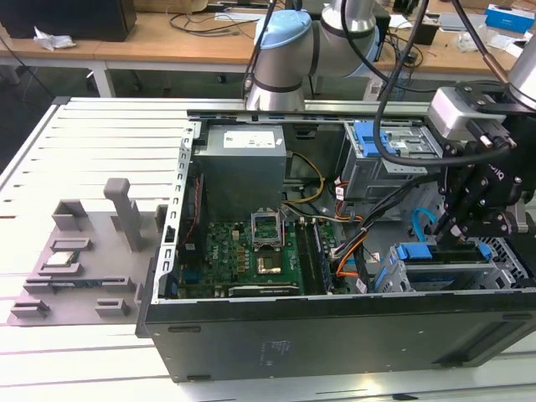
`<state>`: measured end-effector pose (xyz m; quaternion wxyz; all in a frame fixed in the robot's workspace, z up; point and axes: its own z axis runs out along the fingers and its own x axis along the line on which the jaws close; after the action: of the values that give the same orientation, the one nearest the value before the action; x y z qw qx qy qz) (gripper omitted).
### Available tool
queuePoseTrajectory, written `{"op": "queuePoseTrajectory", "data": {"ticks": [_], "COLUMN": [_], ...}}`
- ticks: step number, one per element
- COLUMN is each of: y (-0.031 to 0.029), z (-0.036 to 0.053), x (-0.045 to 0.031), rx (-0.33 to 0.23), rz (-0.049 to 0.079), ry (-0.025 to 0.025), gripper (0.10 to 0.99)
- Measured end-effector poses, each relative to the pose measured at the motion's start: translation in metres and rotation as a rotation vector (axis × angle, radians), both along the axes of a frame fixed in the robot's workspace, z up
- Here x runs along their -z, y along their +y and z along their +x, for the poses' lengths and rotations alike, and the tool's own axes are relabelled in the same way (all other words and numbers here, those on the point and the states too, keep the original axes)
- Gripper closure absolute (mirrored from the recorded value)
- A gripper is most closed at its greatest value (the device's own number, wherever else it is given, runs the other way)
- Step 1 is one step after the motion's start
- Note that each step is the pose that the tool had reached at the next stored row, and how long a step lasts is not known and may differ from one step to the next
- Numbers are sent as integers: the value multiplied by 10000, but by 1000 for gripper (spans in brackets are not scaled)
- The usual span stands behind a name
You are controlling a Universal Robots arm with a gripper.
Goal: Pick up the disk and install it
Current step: 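Insert the second disk wire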
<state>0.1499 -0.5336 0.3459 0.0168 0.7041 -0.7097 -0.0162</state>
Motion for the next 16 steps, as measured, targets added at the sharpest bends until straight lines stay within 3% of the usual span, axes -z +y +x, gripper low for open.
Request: {"op": "queuePoseTrajectory", "data": {"ticks": [16], "y": [-26], "z": [45], "x": [72], "rx": [1], "rz": [-20], "ry": [0], "gripper": [922]}}
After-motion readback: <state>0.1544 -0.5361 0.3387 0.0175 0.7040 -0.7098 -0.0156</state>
